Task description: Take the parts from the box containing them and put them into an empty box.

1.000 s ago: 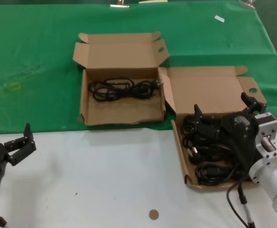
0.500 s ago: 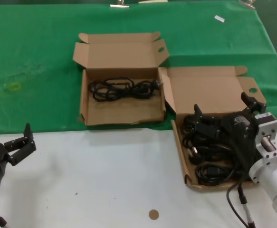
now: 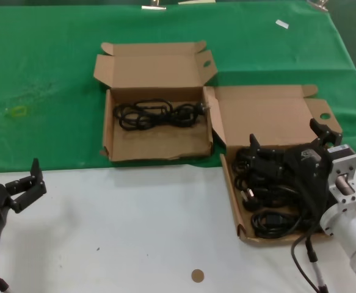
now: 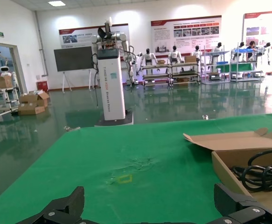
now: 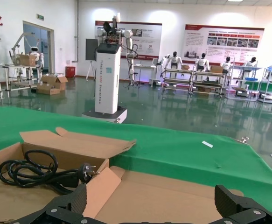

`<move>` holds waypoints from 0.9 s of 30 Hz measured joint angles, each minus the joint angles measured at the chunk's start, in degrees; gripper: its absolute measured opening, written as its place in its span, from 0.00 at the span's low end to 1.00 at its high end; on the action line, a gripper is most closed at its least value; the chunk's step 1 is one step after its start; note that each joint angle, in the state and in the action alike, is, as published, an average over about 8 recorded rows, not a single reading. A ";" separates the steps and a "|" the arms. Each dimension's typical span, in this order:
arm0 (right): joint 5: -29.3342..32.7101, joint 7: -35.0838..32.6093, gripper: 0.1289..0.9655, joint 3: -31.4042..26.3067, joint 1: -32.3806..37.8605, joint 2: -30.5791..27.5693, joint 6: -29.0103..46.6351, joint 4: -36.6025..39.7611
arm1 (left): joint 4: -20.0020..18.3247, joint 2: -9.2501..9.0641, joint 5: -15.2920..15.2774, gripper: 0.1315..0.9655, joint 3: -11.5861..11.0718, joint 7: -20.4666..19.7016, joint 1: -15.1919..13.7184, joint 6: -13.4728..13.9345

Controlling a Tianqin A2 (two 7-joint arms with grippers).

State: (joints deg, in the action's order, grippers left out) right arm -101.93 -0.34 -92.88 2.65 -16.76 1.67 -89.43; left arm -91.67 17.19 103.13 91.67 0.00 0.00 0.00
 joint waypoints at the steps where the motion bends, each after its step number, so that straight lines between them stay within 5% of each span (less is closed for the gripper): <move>1: 0.00 0.00 1.00 0.00 0.00 0.00 0.00 0.00 | 0.00 0.00 0.00 1.00 0.00 0.00 0.00 0.00; 27: 0.00 0.00 1.00 0.00 0.00 0.00 0.00 0.00 | 0.00 0.00 0.00 1.00 0.00 0.00 0.00 0.00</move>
State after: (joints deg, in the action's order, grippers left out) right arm -101.93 -0.34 -92.88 2.65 -16.76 1.67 -89.43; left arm -91.67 17.19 103.13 91.67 0.00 0.00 0.00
